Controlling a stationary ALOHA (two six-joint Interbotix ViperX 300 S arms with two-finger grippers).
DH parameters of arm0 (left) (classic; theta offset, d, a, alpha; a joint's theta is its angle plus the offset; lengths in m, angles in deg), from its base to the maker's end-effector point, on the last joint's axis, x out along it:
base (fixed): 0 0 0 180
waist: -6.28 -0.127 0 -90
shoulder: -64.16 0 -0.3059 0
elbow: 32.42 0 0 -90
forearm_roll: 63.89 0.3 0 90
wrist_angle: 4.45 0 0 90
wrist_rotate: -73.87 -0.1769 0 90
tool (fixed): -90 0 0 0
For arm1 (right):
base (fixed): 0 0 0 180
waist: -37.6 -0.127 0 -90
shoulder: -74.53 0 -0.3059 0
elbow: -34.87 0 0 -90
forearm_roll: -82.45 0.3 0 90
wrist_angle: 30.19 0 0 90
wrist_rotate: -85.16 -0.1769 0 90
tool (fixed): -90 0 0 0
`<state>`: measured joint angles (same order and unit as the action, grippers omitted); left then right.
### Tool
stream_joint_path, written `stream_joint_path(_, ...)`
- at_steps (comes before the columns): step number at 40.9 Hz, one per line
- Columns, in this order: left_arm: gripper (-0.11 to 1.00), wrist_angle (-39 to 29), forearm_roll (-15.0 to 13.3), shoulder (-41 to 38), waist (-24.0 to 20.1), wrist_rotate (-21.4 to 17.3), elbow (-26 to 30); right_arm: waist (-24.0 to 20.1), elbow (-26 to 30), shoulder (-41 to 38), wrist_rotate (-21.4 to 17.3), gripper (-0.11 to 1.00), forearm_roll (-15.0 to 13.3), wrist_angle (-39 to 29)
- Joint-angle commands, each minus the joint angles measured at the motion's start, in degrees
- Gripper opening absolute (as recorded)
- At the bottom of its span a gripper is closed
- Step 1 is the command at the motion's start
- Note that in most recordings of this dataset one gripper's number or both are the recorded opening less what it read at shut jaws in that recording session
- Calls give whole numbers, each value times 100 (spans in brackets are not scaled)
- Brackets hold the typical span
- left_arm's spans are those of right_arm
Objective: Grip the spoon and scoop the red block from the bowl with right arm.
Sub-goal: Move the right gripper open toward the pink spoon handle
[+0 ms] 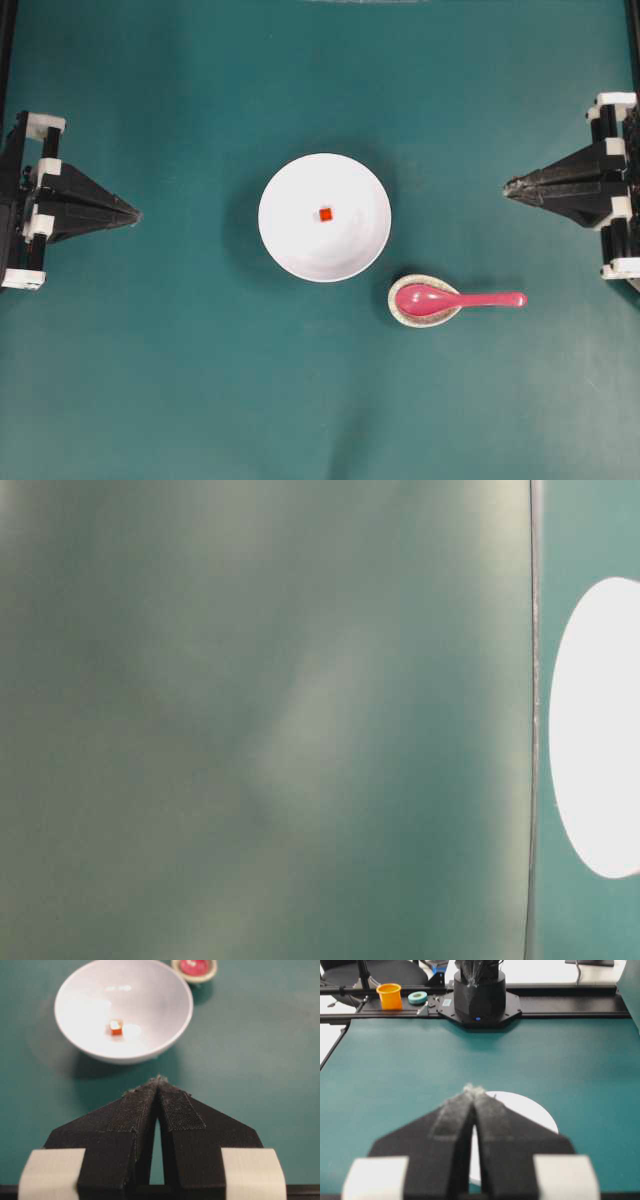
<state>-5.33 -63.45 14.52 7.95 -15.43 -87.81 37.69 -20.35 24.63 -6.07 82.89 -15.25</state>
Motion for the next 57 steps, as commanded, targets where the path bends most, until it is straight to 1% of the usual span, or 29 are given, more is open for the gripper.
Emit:
stream_joint_path(1, -1, 0, 18, -18, 18, 0, 158, 9, 211, 44, 0, 1, 18, -132)
stream_joint_path(3, -1, 0, 18, -26, 18, 0, 167, 0, 229, 88, -9, 3, 18, -202)
stream_joint_path(6, -1, -9, 9, -26, 9, 0, 167, 0, 264, 149, 0, 8, 9, -290)
stream_joint_path(14, -1, -9, 9, -26, -79, 18, 167, 0, 299, 290, -9, 31, 62, -457)
stream_joint_path(18, -1, -9, 9, -26, -167, 70, 167, 9, 325, 343, -18, 38, 123, -589)
stream_joint_path(22, -1, -9, 9, -26, -264, 193, 176, 0, 334, 404, -18, 40, 167, -747)
stream_joint_path(27, -1, -18, 9, -35, -281, 202, 176, -9, 352, 466, -18, 41, 167, -932)
stream_joint_path(31, -1, -18, 18, -62, -272, 211, 185, -62, 352, 483, -18, 41, 185, -949)
stream_joint_path(37, -1, -26, 9, -70, -272, 220, 185, -158, 343, 475, -18, 42, 334, -967)
stream_joint_path(41, -1, -44, 9, -70, -272, 220, 185, -185, 343, 475, -18, 45, 369, -976)
stream_joint_path(49, -1, -70, 9, -70, -272, 211, 185, -185, 316, 457, -18, 56, 369, -1099)
stream_joint_path(57, -1, -132, 18, -70, -272, 211, 185, -185, 202, 378, -18, 58, 387, -1143)
